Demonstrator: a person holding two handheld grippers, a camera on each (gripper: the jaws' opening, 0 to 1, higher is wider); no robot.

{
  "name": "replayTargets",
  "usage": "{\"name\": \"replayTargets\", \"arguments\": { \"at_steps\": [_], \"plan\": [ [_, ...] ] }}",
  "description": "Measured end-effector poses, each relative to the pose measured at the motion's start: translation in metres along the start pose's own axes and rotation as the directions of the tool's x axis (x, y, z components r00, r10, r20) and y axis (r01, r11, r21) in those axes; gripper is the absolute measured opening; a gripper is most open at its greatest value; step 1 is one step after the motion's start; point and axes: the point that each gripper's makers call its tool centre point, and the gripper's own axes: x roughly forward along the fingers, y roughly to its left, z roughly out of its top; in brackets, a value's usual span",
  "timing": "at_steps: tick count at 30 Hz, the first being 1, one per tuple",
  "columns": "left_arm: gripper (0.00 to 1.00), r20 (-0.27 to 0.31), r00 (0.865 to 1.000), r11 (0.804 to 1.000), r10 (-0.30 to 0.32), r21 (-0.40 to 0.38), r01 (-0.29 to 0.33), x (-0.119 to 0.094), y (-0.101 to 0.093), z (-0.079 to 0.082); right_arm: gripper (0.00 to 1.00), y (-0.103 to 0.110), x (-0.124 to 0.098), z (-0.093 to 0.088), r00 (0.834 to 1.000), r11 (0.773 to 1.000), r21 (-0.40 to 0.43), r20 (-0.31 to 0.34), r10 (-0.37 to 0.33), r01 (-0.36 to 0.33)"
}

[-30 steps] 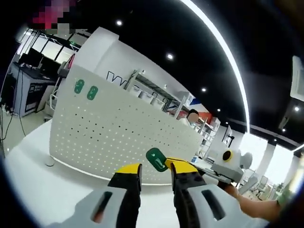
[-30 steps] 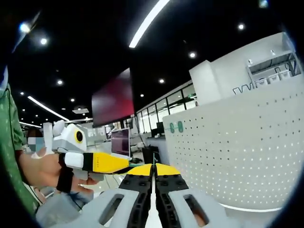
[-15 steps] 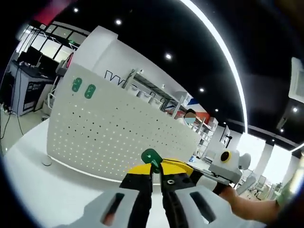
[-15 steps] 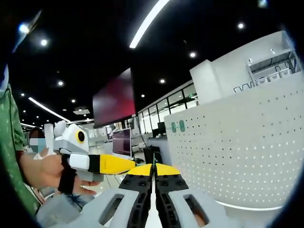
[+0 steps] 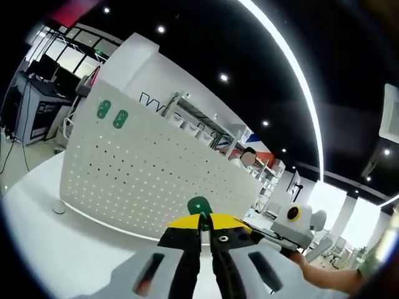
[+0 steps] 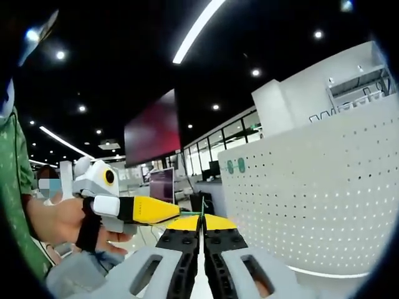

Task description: Insert the hook assembly into the mounting plate slot until the hook locks in place.

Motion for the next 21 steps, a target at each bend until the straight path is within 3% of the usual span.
{"name": "replayTargets", "arguments": {
  "at_steps": [7, 13, 15, 18, 21],
  "plan": [
    [0.04, 0.004, 1.0, 0.998, 0.003, 0.061, -0.003, -0.001, -0.001, 0.001, 0.0, 0.002, 0.001, -0.002, 1.0, 1.0, -0.03, -0.01, 0.002, -0.002],
    [0.04, -0.001, 1.0, 0.978, 0.017, 0.206, -0.017, -0.002, -0.004, 0.002, 0.0, 0.002, 0.003, -0.005, 0.999, 0.999, -0.04, -0.033, -0.003, 0.002],
    [0.03, 0.0, 1.0, 0.958, 0.02, 0.286, -0.019, -0.002, -0.007, 0.003, 0.0, 0.002, 0.003, -0.005, 0.999, 0.999, -0.039, -0.04, -0.003, 0.002],
    [0.04, -0.01, 0.999, 0.91, 0.031, 0.414, -0.024, -0.002, -0.013, 0.003, 0.0, 0.003, 0.004, -0.005, 0.999, 0.999, -0.037, -0.043, -0.006, 0.005],
    [0.04, -0.019, 0.999, 0.87, 0.041, 0.493, -0.027, -0.003, -0.015, 0.002, 0.0, 0.003, 0.003, -0.005, 0.999, 0.999, -0.035, -0.046, -0.006, 0.004]
  ]
}}
